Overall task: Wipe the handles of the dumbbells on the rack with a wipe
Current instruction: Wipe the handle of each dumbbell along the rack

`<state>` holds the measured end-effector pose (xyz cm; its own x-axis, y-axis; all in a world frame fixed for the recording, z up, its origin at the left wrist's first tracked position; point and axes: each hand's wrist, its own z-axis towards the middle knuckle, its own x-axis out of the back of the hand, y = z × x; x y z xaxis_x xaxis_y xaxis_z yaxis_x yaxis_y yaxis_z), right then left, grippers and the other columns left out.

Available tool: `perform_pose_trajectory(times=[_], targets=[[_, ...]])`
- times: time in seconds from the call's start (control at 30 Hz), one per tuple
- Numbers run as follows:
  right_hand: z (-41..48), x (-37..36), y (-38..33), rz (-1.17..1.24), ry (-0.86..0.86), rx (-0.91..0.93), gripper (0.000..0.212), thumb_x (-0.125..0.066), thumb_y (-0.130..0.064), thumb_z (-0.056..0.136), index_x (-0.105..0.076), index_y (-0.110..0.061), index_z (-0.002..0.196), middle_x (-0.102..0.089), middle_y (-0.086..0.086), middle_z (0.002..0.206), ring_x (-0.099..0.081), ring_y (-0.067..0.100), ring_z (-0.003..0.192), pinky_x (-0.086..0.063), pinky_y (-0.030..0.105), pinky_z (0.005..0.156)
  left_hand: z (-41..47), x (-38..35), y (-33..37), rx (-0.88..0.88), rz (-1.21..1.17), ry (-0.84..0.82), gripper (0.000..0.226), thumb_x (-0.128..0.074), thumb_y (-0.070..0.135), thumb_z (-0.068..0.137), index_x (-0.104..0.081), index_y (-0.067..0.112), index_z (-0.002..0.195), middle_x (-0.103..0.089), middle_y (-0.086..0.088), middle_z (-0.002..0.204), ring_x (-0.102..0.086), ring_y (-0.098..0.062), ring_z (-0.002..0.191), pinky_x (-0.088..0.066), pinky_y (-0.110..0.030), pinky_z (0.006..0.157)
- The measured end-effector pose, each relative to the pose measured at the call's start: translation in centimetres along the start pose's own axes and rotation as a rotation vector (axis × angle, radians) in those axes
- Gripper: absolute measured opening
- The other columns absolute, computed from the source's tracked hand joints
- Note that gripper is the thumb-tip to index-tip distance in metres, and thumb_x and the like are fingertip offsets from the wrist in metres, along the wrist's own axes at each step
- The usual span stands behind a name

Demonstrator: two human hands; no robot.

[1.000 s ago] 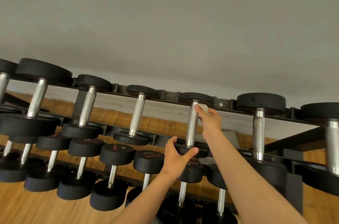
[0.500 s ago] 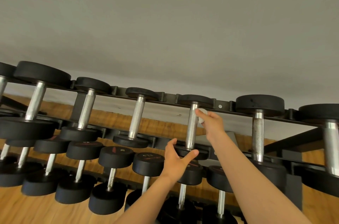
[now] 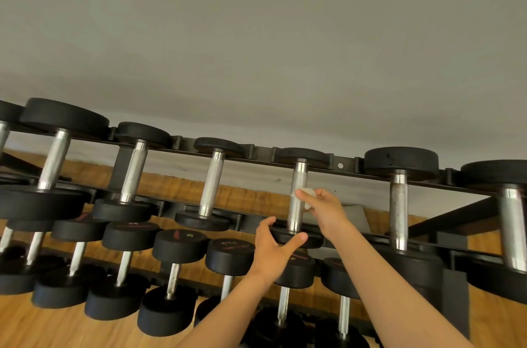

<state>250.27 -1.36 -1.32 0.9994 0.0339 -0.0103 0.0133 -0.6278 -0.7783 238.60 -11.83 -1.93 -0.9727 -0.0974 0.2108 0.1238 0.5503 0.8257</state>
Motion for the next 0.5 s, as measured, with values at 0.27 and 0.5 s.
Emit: perform_pose_trajectory(times=[0.27,0.5], targets=[[-0.8,1.3,0.2,-0.227,-0.056,0.042,0.029,-0.081,-0.025,0.074,-0.055,-0.012,0.075,-0.063,0.005,0.084,-0.058,0.021,0.089,-0.047,0.036,0.087,0.1,0.0,-0.1,0.004,-0.014,0.002,0.083,-0.078,0.04,0.078,-0.029,0.021,0.143,-0.032,0.002,0.145,-0.033,-0.015,0.134,-0.032,-0.024,0.104],[-1.6,1.3,0.6,-0.41,-0.119,0.129,0.03,-0.083,-0.024,0.072,-0.055,-0.013,0.072,-0.059,0.003,0.078,-0.054,0.012,0.074,-0.043,0.023,0.065,0.1,0.0,-0.2,0.0,-0.016,-0.005,0.083,-0.078,0.04,0.078,-0.03,0.021,0.143,-0.034,0.003,0.142,-0.036,-0.011,0.128,-0.034,-0.027,0.108]])
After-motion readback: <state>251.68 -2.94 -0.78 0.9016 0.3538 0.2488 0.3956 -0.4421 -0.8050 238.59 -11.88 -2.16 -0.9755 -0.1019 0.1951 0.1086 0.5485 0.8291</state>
